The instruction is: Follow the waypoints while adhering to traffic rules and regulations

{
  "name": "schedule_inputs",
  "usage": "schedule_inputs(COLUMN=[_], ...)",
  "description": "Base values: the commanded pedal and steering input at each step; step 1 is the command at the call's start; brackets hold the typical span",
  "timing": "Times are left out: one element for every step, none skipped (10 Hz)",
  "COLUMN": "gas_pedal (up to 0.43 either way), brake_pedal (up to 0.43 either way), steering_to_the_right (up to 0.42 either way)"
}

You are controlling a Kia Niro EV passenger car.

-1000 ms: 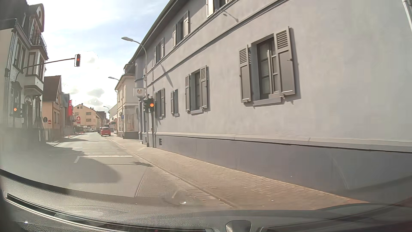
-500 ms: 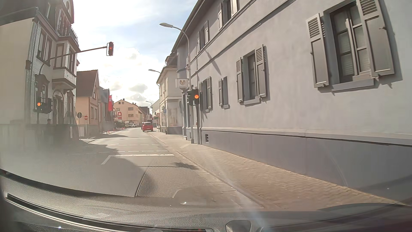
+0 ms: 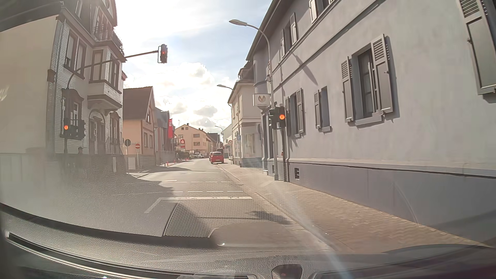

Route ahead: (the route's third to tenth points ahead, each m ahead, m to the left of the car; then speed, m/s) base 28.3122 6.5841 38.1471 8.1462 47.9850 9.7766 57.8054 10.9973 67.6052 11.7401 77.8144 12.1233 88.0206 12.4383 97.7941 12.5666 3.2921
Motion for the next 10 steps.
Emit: schedule_inputs(gas_pedal=[0.000, 0.000, 0.000, 0.000, 0.000, 0.000, 0.000, 0.000, 0.000, 0.000], brake_pedal=[0.000, 0.000, 0.000, 0.000, 0.000, 0.012, 0.024, 0.073, 0.104, 0.128], steering_to_the_right=[-0.288, -0.274, -0.257, -0.234, -0.207, -0.178, -0.154, -0.125, -0.111, -0.101])
